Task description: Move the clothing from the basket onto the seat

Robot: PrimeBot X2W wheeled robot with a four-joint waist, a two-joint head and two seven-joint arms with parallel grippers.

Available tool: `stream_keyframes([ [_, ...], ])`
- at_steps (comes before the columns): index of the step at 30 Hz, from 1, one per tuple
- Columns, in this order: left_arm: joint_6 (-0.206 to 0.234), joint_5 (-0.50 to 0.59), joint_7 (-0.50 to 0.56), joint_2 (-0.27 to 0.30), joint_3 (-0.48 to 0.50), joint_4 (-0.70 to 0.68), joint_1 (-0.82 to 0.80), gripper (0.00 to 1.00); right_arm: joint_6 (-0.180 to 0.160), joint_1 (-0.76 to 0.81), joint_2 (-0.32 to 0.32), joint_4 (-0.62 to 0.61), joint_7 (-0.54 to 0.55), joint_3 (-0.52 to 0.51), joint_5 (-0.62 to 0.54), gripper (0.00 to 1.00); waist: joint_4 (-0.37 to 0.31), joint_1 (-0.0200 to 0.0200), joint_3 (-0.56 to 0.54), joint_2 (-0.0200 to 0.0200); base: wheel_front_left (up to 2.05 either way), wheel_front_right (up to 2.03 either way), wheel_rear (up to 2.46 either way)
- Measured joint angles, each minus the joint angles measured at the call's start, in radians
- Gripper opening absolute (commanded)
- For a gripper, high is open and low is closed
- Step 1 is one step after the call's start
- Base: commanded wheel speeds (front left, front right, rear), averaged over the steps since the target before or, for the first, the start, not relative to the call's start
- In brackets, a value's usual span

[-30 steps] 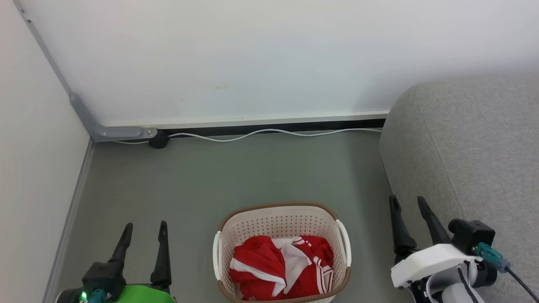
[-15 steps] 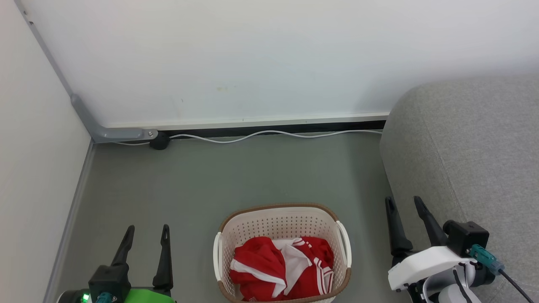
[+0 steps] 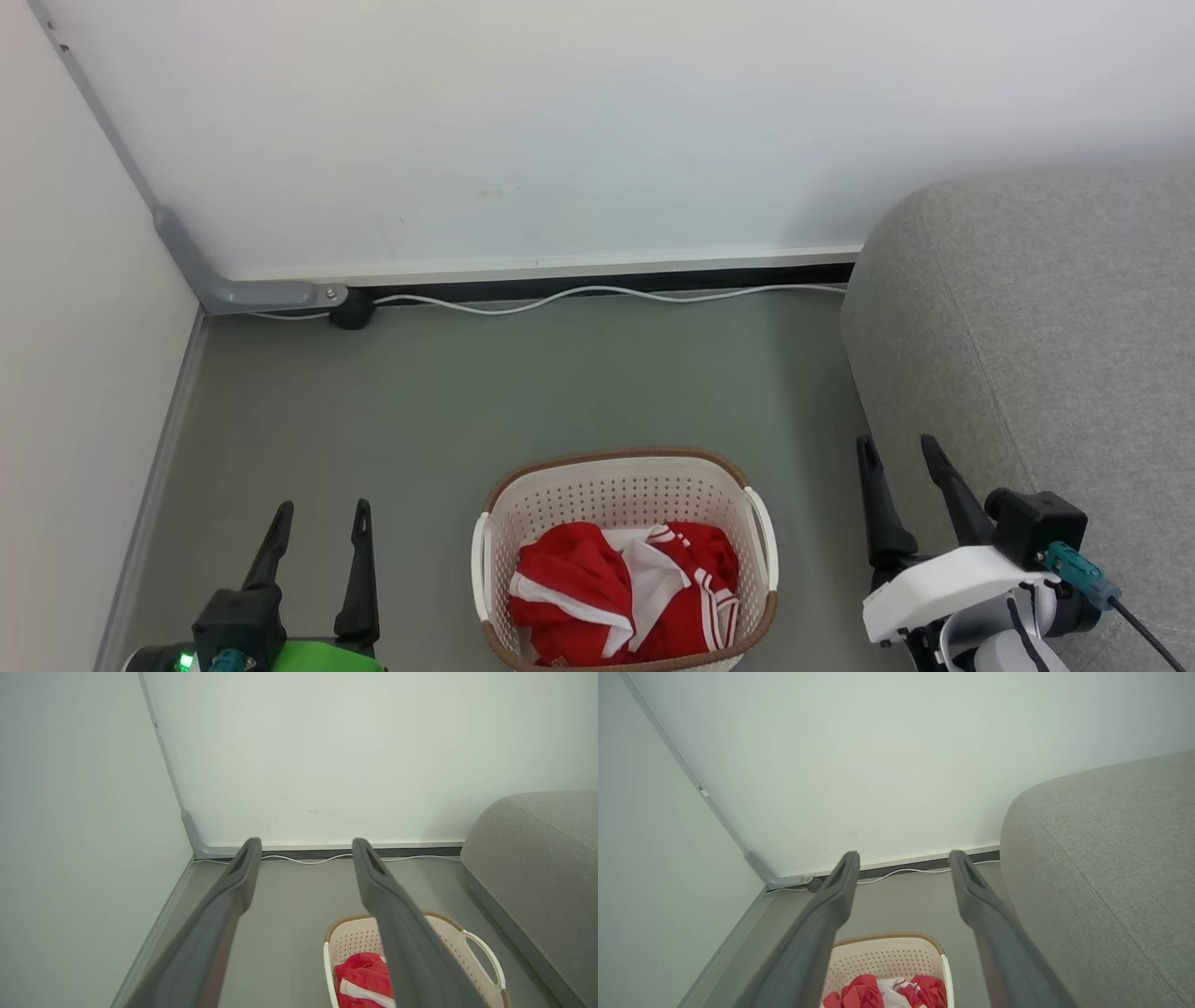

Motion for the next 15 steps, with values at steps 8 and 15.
stream_keyframes([
  [8, -0.001, 0.002, 0.0, -0.001, 0.003, 0.0, 0.0, 1.0, 0.0, 0.0, 0.0, -0.001, 0.0, -0.004, 0.0, 1.0, -0.001, 0.0, 0.008, 0.0, 0.0, 0.0, 0.0],
  [15, -0.01, 0.04, 0.0, 0.0, -0.015, -0.001, -0.001, 1.0, 0.001, -0.001, 0.0, -0.017, 0.0, -0.009, -0.008, 1.0, -0.006, 0.0, 0.044, 0.0, 0.0, 0.0, 0.0],
])
